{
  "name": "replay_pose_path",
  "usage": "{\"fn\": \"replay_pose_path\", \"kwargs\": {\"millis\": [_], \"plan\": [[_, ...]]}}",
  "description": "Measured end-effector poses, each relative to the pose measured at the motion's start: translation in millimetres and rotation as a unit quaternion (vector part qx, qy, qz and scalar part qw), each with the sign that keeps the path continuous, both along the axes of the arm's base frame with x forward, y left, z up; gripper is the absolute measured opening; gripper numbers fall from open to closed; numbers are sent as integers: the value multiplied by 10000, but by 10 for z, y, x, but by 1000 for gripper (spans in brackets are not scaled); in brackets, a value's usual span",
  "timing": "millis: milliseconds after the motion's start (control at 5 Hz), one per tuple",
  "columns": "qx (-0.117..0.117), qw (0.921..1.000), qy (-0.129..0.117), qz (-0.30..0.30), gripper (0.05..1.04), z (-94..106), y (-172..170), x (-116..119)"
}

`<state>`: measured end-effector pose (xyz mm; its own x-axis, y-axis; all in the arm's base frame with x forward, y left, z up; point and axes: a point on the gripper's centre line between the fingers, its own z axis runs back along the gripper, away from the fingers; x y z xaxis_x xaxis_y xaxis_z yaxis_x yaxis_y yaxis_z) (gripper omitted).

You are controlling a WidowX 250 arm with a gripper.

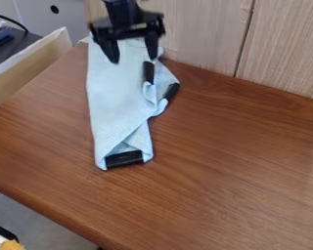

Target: Le robot plier le tissu de bas et en haut

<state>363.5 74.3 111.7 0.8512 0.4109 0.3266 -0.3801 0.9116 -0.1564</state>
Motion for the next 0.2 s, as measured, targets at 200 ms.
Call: {"fn": "replay_pose_path", "kwargs": {"millis": [200], "plan": [[13,10000,-52,9,1001,35,6,1]]}}
